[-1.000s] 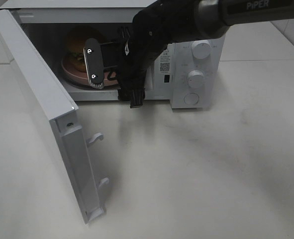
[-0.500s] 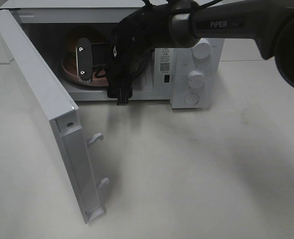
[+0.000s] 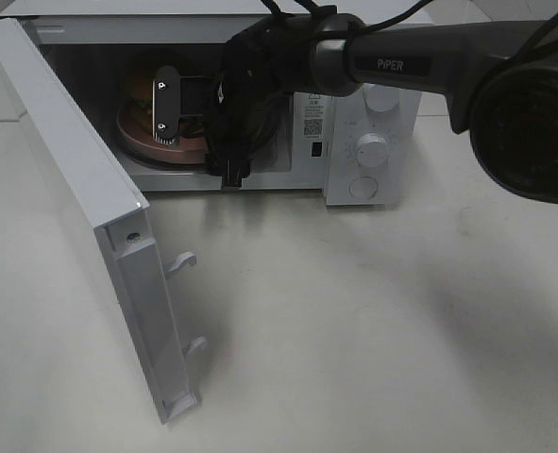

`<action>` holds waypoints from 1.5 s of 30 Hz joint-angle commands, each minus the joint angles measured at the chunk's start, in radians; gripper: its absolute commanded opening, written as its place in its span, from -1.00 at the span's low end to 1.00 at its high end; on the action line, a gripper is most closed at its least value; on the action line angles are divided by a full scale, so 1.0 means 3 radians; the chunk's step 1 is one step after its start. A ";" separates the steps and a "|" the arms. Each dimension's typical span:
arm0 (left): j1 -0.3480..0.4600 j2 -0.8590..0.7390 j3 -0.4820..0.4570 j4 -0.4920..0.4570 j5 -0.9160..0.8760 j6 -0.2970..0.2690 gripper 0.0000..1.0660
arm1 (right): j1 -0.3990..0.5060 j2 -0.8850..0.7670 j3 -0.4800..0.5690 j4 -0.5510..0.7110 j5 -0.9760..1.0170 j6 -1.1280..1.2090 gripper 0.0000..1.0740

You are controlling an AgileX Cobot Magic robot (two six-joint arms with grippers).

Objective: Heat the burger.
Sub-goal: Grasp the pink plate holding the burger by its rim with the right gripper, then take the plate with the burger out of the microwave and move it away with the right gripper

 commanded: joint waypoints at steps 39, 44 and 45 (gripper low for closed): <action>-0.0010 -0.0067 0.0010 -0.0007 -0.0033 -0.0003 0.92 | 0.0050 -0.0483 0.0800 0.0000 -0.0060 -0.0490 -1.00; -0.0010 -0.0067 0.0010 -0.0007 -0.0033 -0.0003 0.92 | 0.0050 -0.0713 0.1203 0.0000 -0.0293 -0.0847 -1.00; -0.0010 -0.0067 0.0010 -0.0007 -0.0033 -0.0003 0.92 | 0.0050 -0.0713 0.1203 0.0000 -0.0293 -0.0847 -1.00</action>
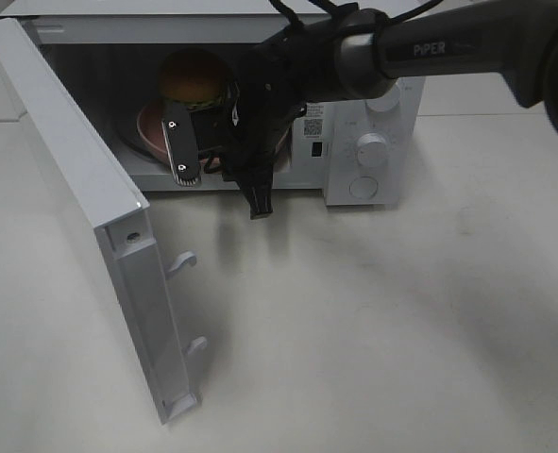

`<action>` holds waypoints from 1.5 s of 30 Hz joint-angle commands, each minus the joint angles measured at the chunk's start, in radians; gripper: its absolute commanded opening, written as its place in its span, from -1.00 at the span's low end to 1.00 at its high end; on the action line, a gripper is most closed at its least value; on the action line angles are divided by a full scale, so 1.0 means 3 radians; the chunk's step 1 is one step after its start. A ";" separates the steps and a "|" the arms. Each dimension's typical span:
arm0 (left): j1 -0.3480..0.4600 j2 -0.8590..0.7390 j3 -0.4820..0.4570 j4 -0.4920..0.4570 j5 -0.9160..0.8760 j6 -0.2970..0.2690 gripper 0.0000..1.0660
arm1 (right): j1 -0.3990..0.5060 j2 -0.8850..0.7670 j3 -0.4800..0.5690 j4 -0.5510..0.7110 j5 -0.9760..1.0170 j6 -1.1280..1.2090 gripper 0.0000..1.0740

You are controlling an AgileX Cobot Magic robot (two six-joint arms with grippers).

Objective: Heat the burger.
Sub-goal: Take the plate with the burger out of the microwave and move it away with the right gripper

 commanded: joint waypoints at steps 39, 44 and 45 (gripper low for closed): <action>-0.0010 -0.0067 0.0010 -0.0007 -0.0033 -0.0003 0.92 | -0.0007 -0.1697 0.2413 -0.0127 -0.1437 -0.1050 -1.00; -0.0010 -0.0067 0.0010 -0.0007 -0.0033 -0.0003 0.92 | -0.0007 -0.1857 0.2573 -0.0127 -0.1517 -0.1000 -1.00; -0.0010 -0.0067 0.0010 -0.0007 -0.0033 -0.0003 0.92 | -0.0007 -0.1930 0.2653 -0.0127 -0.1523 -0.0997 -1.00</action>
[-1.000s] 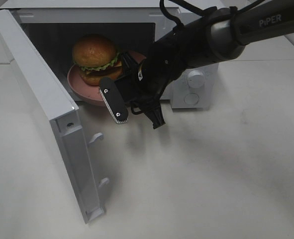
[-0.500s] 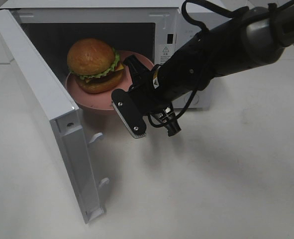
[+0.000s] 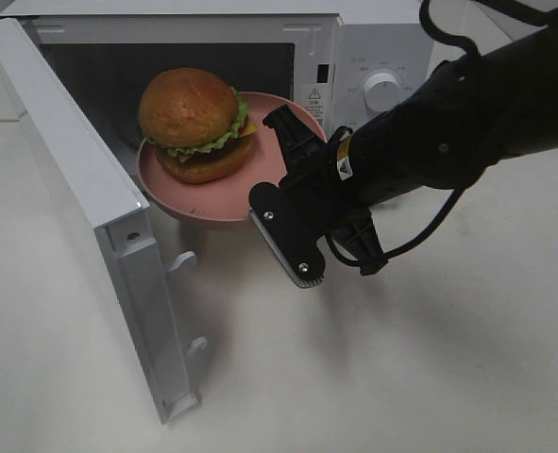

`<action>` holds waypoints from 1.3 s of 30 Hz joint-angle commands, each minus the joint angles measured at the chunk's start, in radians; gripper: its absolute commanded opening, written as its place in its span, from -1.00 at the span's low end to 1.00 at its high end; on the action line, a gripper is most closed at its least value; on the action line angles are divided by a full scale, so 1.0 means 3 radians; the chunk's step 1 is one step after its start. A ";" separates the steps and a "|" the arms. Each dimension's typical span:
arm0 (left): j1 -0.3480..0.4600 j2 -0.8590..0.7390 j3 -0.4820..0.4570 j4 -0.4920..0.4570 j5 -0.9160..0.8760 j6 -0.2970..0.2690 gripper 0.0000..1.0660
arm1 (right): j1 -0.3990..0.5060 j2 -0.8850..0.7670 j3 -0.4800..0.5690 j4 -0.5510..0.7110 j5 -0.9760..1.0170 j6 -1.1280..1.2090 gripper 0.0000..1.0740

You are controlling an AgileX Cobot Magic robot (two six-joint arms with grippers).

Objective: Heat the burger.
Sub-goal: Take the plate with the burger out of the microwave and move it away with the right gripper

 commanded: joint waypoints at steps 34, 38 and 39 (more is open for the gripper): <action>-0.0010 -0.0067 0.0010 -0.0007 -0.0033 -0.0003 0.92 | -0.0020 -0.1723 0.1373 0.0110 0.0277 0.0363 -0.98; -0.0010 -0.0067 0.0010 -0.0007 -0.0033 -0.0003 0.92 | -0.0020 -0.1973 0.1503 0.0110 0.0390 0.0440 -0.98; -0.0010 -0.0067 0.0010 -0.0007 -0.0033 -0.0003 0.92 | -0.0020 -0.2047 0.1540 0.0110 0.0413 0.0470 -0.98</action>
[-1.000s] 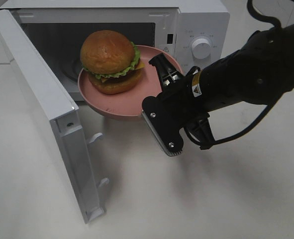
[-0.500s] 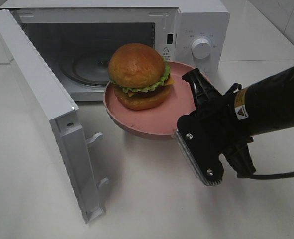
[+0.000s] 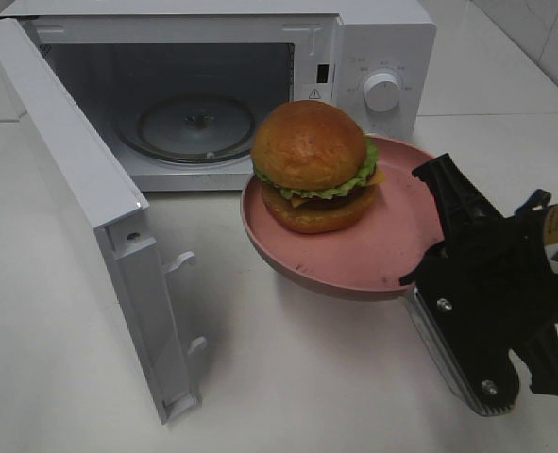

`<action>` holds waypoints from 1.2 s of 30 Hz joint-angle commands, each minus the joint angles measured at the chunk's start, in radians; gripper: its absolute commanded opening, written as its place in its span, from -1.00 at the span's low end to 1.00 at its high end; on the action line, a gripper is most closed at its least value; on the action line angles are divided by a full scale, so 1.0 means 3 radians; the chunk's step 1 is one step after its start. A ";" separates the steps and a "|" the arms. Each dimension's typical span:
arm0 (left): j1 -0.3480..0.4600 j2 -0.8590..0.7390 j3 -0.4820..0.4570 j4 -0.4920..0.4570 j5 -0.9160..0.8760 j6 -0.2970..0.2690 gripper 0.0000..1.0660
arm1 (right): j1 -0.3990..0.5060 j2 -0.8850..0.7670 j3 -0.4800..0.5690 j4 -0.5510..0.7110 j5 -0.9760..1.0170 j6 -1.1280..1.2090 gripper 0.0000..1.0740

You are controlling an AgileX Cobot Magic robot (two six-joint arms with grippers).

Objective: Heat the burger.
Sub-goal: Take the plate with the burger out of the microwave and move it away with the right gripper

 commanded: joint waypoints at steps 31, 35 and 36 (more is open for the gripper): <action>-0.0010 -0.0067 0.0010 -0.0007 -0.0033 -0.0003 0.92 | -0.0003 -0.1973 0.0523 -0.0273 0.1480 0.0873 -0.98; -0.0010 -0.0067 0.0010 -0.0007 -0.0033 -0.0003 0.92 | -0.0003 -0.2000 0.0540 -0.0490 0.1633 0.1270 -0.98; -0.0010 -0.0067 0.0010 -0.0007 -0.0033 -0.0003 0.92 | -0.0003 -0.2000 0.0540 -0.0577 0.1667 0.1400 -0.98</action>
